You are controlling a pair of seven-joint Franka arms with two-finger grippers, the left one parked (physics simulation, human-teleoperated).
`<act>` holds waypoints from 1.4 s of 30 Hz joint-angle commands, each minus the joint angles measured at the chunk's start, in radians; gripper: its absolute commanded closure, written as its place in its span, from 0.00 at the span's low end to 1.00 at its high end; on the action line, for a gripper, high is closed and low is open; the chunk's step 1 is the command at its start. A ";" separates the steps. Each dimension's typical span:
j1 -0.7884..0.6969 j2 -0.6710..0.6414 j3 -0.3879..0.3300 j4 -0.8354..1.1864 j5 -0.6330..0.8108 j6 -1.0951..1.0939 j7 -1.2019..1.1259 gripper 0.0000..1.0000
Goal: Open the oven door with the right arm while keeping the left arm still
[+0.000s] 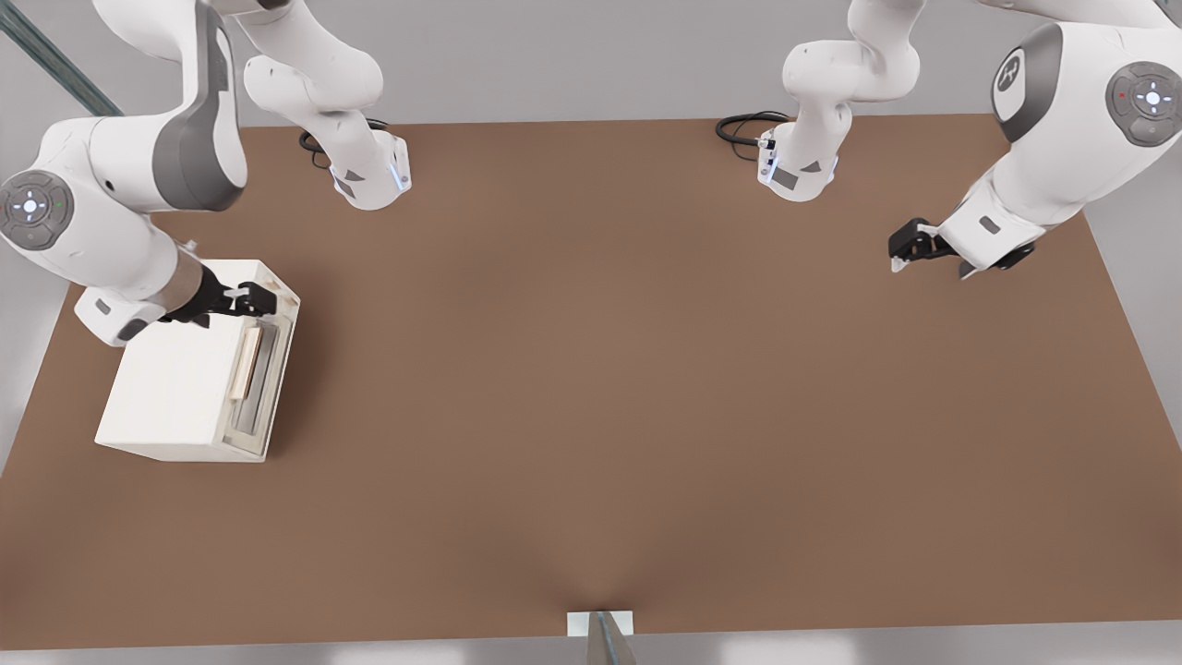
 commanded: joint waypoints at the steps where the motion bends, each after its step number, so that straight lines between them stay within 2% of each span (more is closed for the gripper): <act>1: 0.007 -0.001 -0.001 0.000 0.000 -0.002 -0.014 0.00; 3: 0.011 0.011 -0.012 -0.010 -0.051 -0.007 -0.068 0.00; 4: 0.048 0.060 -0.001 -0.026 -0.186 -0.001 -0.148 0.00; 5: 0.113 0.117 -0.001 -0.020 -0.303 0.004 -0.155 0.36; 6: 0.128 0.151 -0.001 -0.016 -0.360 0.010 -0.168 0.79; 9: 0.209 0.211 -0.001 -0.032 -0.662 0.021 -0.169 0.79; 11: 0.225 0.225 -0.001 -0.072 -0.733 0.024 -0.093 0.79; 13: 0.217 0.214 -0.001 -0.121 -0.736 0.033 -0.001 0.79; 17: 0.217 0.189 -0.001 -0.242 -0.711 0.058 0.409 0.79; 22: 0.212 0.192 -0.001 -0.294 -0.670 0.062 0.561 0.79; 42: 0.096 0.249 -0.007 -0.342 -0.682 0.196 0.501 0.79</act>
